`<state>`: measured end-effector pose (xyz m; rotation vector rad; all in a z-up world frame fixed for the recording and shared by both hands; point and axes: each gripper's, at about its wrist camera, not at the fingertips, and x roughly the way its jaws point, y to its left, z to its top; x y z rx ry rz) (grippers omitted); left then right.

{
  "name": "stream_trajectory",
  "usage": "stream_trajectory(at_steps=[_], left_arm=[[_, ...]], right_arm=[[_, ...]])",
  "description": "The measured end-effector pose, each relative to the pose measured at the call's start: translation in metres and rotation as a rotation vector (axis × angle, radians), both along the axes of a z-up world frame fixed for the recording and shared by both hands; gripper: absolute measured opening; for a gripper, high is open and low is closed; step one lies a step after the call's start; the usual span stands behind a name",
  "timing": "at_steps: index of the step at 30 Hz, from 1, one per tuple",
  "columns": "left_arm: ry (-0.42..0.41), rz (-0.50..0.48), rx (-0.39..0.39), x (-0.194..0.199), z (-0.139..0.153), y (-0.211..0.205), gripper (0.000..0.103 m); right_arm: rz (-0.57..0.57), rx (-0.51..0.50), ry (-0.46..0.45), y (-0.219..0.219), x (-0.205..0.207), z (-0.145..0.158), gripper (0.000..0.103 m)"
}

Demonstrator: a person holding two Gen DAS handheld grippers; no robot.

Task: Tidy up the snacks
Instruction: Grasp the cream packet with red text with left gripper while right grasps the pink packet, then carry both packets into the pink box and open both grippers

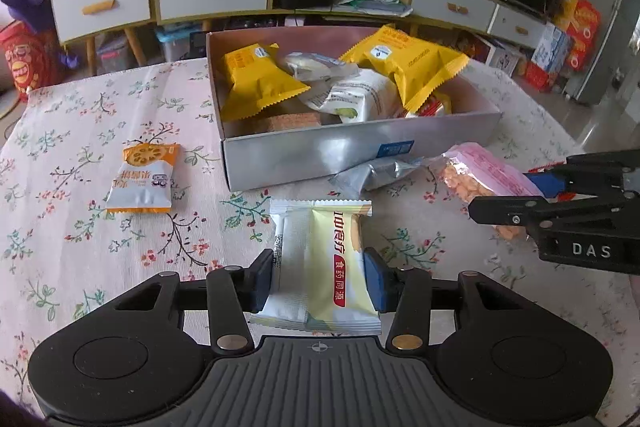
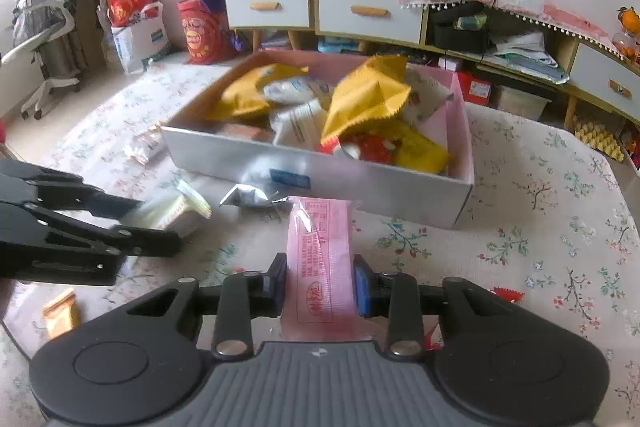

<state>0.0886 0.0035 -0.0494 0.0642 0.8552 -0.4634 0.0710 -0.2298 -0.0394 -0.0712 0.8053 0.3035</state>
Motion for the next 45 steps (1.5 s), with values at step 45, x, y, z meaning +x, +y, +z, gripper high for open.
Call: stream_trajectory(at_steps=[45], left_arm=[[-0.039, 0.181, -0.218, 0.164, 0.020, -0.064, 0.044]], right_arm=[[-0.352, 0.398, 0.010, -0.058, 0.105, 0.009, 0.016]])
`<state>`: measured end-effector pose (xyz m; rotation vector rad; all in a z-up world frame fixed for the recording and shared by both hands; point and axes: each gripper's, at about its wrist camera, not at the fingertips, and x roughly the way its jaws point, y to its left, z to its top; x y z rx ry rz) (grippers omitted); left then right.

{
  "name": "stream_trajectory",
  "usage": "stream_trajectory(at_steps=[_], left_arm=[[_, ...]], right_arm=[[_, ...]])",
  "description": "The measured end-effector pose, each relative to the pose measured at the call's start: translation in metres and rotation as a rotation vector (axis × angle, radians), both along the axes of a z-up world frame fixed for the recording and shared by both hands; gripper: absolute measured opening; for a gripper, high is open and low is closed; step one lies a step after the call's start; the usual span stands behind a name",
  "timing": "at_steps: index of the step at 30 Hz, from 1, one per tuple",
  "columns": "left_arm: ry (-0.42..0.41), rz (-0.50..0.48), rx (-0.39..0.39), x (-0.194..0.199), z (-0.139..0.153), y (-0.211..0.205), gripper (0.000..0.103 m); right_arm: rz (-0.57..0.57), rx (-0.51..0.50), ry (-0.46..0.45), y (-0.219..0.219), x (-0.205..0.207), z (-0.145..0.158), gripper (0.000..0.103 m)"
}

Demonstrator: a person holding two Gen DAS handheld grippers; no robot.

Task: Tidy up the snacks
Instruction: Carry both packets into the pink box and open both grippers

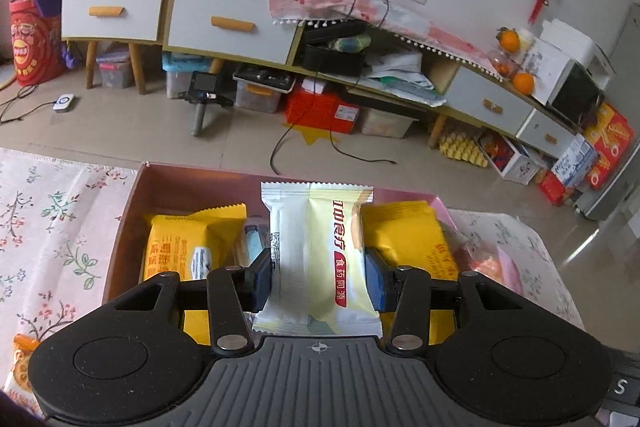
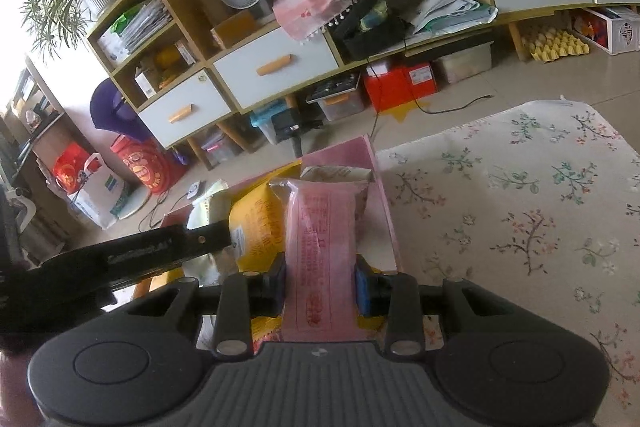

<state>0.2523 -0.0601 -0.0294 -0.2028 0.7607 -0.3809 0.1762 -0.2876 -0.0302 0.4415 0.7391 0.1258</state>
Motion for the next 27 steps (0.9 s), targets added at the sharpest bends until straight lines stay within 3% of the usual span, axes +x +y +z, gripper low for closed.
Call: stream_trajectory(at_steps=[8, 13, 21, 27], left_arm=[[-0.005, -0.024, 0.034, 0.005, -0.001, -0.004, 0.044], [0.004, -0.049, 0.026, 0.006, 0.002, -0.001, 0.049], [0.008, -0.056, 0.020, -0.012, 0.012, 0.008, 0.074], [-0.020, -0.081, 0.044, -0.042, 0.030, 0.012, 0.086]], right_arm=[[-0.007, 0.018, 0.009, -0.003, 0.008, -0.001, 0.017], [-0.007, 0.037, 0.018, -0.004, 0.009, 0.000, 0.027], [-0.031, 0.051, -0.011, -0.012, -0.003, 0.017, 0.047], [-0.064, 0.068, -0.014, -0.019, -0.021, 0.030, 0.064]])
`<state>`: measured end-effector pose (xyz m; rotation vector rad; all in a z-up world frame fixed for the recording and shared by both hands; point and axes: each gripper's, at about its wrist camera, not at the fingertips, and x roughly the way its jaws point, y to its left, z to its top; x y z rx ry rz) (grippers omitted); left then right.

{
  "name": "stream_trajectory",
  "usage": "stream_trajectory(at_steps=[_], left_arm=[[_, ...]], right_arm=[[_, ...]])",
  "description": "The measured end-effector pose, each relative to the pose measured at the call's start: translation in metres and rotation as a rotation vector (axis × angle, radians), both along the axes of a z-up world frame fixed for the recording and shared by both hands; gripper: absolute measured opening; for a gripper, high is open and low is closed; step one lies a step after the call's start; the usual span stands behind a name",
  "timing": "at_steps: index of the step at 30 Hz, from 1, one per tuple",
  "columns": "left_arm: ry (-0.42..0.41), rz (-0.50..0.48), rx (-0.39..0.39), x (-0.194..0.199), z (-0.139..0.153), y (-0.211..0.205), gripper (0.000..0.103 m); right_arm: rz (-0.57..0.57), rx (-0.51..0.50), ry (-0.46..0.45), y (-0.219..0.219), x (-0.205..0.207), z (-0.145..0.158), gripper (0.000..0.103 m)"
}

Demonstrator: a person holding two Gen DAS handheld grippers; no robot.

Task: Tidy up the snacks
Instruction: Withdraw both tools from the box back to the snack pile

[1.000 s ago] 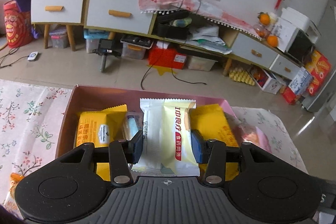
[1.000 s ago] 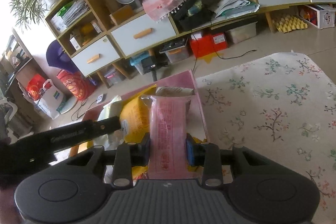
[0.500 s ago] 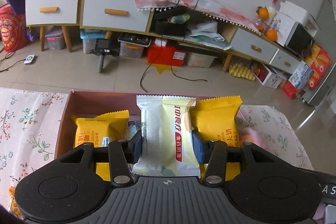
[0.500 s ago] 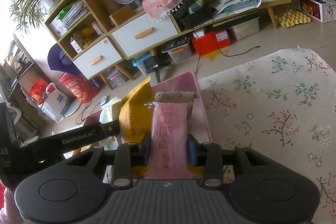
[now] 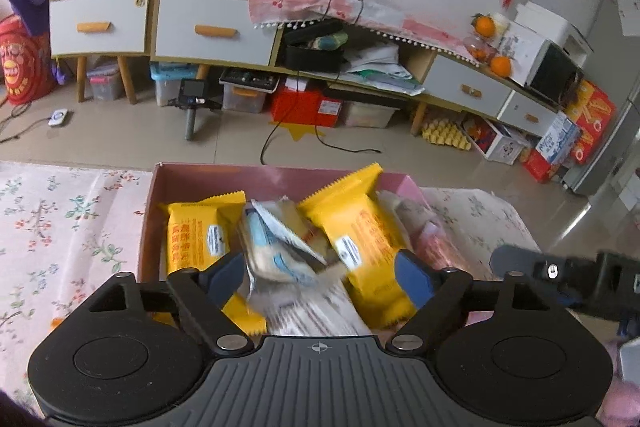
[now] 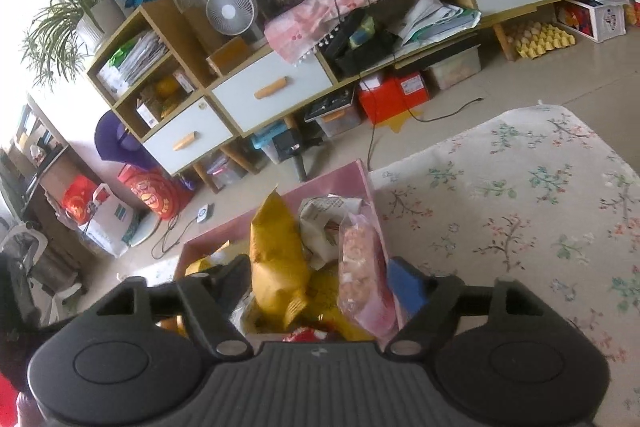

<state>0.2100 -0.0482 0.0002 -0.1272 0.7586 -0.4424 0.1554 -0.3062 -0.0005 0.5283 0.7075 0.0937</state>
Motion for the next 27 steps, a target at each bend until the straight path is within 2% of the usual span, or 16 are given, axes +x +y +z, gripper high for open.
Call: stream_trajectory(at_steps=[7, 16, 22, 27], left_arm=[[-0.014, -0.017, 0.045, -0.044, 0.015, 0.012, 0.092], [-0.059, -0.041, 0.175, -0.104, 0.027, 0.035, 0.097], [-0.046, -0.050, 0.188, -0.142, 0.012, 0.053, 0.098], [-0.008, -0.040, 0.191, -0.162, -0.007, 0.062, 0.098]], right_arm=[[-0.018, -0.025, 0.013, 0.001, -0.028, 0.016, 0.076], [0.023, -0.116, 0.038, 0.007, -0.071, 0.027, 0.083], [0.043, -0.138, 0.024, 0.007, -0.099, 0.023, 0.087], [0.065, -0.103, 0.005, 0.007, -0.125, 0.000, 0.088]])
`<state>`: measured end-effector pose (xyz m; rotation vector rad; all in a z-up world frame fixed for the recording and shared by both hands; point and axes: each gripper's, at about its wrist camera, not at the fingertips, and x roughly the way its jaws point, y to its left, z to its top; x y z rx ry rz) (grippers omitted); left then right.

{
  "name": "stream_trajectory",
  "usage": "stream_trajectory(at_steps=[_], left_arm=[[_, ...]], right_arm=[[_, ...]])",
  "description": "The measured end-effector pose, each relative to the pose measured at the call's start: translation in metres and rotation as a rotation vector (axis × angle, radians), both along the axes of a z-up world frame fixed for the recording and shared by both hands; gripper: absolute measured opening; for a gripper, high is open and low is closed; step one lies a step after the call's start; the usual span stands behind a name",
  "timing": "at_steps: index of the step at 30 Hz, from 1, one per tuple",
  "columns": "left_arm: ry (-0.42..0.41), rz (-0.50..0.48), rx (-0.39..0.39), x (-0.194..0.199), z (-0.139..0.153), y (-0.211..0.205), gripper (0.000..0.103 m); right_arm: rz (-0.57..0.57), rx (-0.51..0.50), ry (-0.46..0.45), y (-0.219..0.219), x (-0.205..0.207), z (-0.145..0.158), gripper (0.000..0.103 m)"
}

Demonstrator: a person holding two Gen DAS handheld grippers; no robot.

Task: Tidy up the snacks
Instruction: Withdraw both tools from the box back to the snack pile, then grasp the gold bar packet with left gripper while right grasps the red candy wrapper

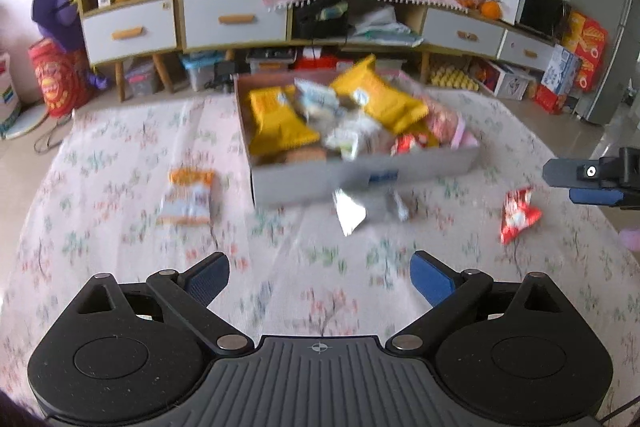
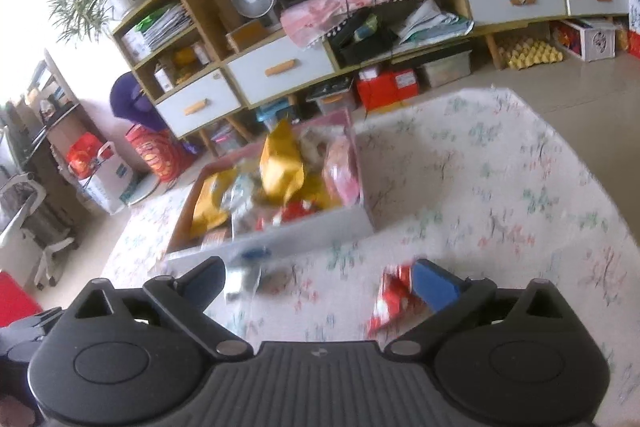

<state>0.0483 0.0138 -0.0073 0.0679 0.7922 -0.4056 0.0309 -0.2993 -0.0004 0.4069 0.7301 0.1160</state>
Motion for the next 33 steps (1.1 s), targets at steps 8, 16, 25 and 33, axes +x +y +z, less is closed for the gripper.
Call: stream_trajectory(at_steps=[8, 16, 25, 33], left_arm=[[-0.017, -0.161, 0.075, -0.036, -0.021, 0.001, 0.098], [-0.028, -0.479, 0.198, -0.065, -0.035, 0.007, 0.098], [-0.037, -0.493, 0.314, -0.064, -0.051, 0.004, 0.099], [-0.016, -0.360, 0.269, -0.040, -0.053, 0.001, 0.098]], right_arm=[[0.069, -0.103, 0.015, 0.017, -0.021, -0.018, 0.088], [0.127, -0.193, 0.023, 0.023, -0.034, -0.029, 0.088], [0.146, -0.279, 0.082, 0.030, -0.039, -0.044, 0.088], [0.141, -0.324, 0.076, 0.032, -0.034, -0.049, 0.088]])
